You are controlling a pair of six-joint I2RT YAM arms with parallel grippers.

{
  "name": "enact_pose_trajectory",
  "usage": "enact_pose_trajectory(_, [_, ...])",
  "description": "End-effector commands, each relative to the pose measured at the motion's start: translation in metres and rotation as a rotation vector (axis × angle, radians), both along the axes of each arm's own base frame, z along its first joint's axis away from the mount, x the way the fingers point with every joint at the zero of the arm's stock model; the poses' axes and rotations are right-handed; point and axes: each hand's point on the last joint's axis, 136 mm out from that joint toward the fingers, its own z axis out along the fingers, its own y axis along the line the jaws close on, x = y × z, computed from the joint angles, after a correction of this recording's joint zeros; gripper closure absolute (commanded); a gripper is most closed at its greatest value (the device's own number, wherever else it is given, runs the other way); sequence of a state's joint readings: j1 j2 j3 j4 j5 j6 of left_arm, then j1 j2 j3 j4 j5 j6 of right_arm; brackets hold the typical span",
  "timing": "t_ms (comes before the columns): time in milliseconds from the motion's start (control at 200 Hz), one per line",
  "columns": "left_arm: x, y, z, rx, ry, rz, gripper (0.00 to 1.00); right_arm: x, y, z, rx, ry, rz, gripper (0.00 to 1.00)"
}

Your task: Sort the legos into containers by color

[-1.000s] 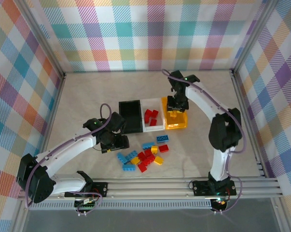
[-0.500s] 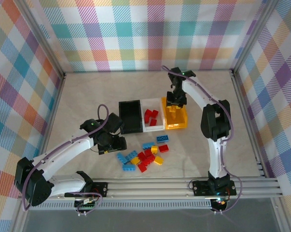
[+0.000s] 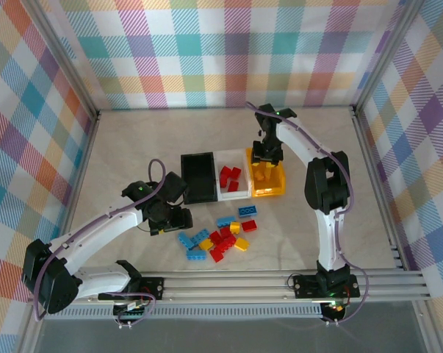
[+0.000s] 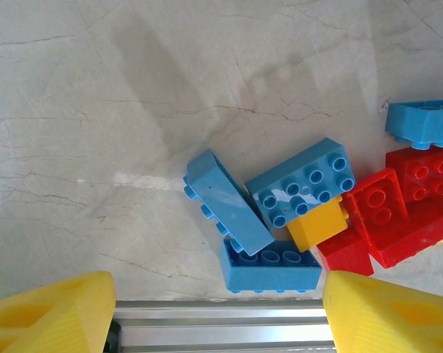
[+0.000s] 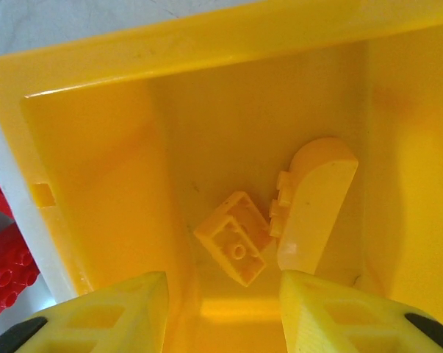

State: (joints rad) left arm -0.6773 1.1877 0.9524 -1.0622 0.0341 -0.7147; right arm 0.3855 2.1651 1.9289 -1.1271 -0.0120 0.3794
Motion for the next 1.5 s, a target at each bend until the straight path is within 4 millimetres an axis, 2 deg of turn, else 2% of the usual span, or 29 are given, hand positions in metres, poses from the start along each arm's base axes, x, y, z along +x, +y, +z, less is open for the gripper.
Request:
enact_pose_trajectory(0, [0.0, 0.002, 0.0, -0.015, -0.006, 0.02, 0.25, -0.009, -0.003, 0.016, 0.016, -0.002, 0.005, 0.56])
enact_pose_trajectory(185, [0.001, 0.0, 0.002, -0.024, -0.011, 0.014, 0.26, -0.013, -0.004, 0.029, 0.034, -0.025, -0.004, 0.56])
enact_pose_trajectory(345, [0.003, -0.002, 0.003, -0.025, -0.012, 0.003, 0.26, -0.022, -0.003, 0.049, 0.076, -0.063, -0.016, 0.56])
enact_pose_trajectory(505, [0.003, -0.002, 0.002, -0.026, -0.014, -0.002, 0.27, -0.042, -0.007, 0.067, 0.116, -0.09, -0.045, 0.56])
enact_pose_trajectory(645, [0.002, -0.003, -0.002, -0.037, -0.015, 0.002, 0.27, -0.071, -0.01, 0.076, 0.157, -0.095, -0.075, 0.56])
enact_pose_trajectory(840, [-0.001, -0.005, -0.011, -0.054, -0.006, 0.009, 0.27, -0.127, 0.0, 0.064, 0.156, -0.064, -0.036, 0.56])
enact_pose_trajectory(980, [-0.003, -0.003, -0.016, -0.052, -0.005, 0.011, 0.27, -0.176, 0.009, 0.036, 0.178, 0.012, -0.018, 0.56])
enact_pose_trajectory(1095, [-0.005, -0.002, -0.02, -0.054, 0.001, 0.015, 0.27, -0.202, 0.009, 0.022, 0.183, 0.039, -0.028, 0.56])
enact_pose_trajectory(1235, [-0.006, -0.003, -0.024, -0.059, 0.005, 0.015, 0.27, -0.216, 0.01, 0.017, 0.181, 0.049, -0.023, 0.56])
enact_pose_trajectory(1495, [-0.005, -0.003, -0.034, -0.035, 0.031, 0.02, 0.28, -0.222, 0.013, 0.026, 0.197, 0.034, -0.02, 0.56])
